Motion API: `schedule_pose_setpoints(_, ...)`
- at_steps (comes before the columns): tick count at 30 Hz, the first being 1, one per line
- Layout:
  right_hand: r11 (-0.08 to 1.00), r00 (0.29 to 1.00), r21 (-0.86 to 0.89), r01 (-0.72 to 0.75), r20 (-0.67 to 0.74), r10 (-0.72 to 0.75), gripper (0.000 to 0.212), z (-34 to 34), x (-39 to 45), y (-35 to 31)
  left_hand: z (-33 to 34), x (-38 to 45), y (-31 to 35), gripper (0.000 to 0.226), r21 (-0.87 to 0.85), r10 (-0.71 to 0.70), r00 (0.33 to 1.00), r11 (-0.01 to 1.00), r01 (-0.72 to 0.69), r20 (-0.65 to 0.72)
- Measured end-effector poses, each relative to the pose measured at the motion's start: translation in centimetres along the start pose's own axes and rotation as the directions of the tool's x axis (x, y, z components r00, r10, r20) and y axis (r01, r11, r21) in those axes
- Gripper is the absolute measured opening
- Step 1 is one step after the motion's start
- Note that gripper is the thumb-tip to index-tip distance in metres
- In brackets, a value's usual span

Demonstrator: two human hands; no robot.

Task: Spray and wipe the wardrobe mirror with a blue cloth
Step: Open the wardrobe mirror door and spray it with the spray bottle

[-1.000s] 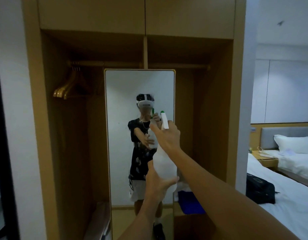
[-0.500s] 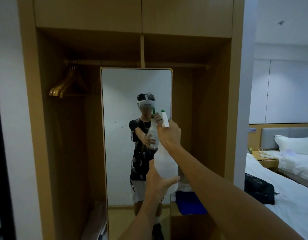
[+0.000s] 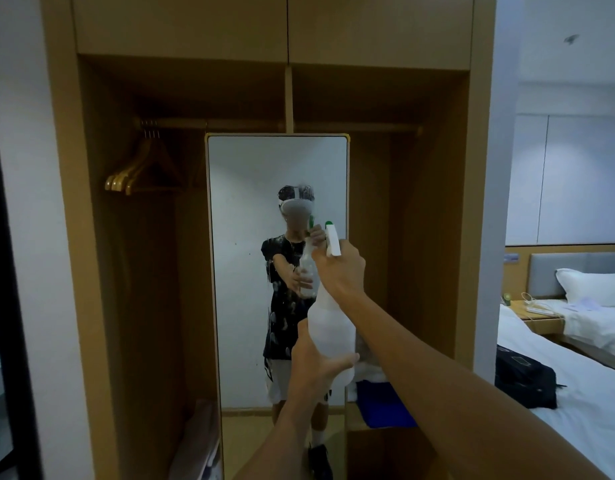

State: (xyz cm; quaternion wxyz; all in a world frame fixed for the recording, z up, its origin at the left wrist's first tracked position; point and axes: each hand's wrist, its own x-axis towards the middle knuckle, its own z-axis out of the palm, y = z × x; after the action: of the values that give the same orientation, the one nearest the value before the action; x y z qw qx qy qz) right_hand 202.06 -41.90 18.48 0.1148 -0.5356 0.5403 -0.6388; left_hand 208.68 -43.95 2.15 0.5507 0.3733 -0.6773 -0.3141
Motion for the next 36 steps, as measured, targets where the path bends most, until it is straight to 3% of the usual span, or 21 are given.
schedule_pose_setpoints(15,1.000,0.993,0.003,0.024,-0.115,-0.024,0.030,0.7,0.3,-0.6,-0.5,1.0,0.3,0.099,0.004,0.011,1.000,1.000,-0.011,-0.019)
schedule_pose_setpoints(25,0.993,0.992,-0.002,0.117,0.039,-0.116,0.033,3.9,1.0,-2.2,-3.4,1.6,1.0,0.092,-0.012,-0.006,0.995,1.000,0.005,-0.098)
schedule_pose_setpoints(32,0.992,0.994,0.117,0.055,0.088,-0.065,0.027,7.5,0.3,-2.9,-6.5,1.1,0.3,0.096,-0.025,-0.017,0.987,1.000,0.013,-0.162)
schedule_pose_setpoints(36,1.000,0.997,0.006,0.028,0.078,-0.028,0.025,9.1,-0.5,-3.1,-7.7,0.5,-0.4,0.094,-0.016,-0.011,0.984,1.000,0.008,-0.178)
